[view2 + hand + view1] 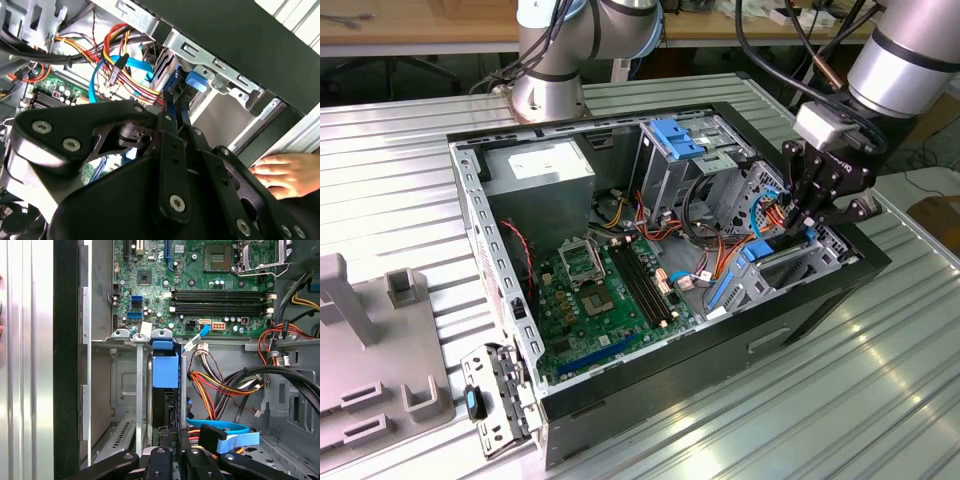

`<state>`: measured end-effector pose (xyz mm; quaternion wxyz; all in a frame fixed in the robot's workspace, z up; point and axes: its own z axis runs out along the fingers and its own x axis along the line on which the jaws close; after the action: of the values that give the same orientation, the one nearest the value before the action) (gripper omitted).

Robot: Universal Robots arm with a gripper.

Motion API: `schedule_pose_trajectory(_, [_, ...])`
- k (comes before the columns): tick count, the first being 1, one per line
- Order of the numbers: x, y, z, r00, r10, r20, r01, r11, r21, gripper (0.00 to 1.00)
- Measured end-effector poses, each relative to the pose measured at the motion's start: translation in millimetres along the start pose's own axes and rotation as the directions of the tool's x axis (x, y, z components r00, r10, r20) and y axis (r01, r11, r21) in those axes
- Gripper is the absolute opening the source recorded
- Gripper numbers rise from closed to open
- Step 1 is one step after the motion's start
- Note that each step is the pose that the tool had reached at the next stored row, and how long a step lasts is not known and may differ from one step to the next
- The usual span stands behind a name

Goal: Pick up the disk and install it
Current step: 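Insert the first disk wire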

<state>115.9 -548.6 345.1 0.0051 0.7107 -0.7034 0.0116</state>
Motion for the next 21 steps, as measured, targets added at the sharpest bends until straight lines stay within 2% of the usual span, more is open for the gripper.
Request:
schedule_pose_trajectory(3, [0.1, 0.0, -2.5, 1.0000, 0.001, -0.0008, -0.001, 1.0000, -0.0001, 0.16])
schedule_pose_trajectory(12, [0.1, -1.8, -2.5, 1.0000, 0.002, -0.0008, -0.002, 1.0000, 0.0001, 0.16])
schedule_pose_trajectory(14, [0.1, -1.9, -2.5, 1.0000, 0.002, -0.0009, -0.002, 1.0000, 0.0040, 0.16])
schedule_pose_trajectory(21, [0.1, -1.9, -2.5, 1.0000, 0.002, -0.0009, -0.002, 1.0000, 0.0046, 0.16])
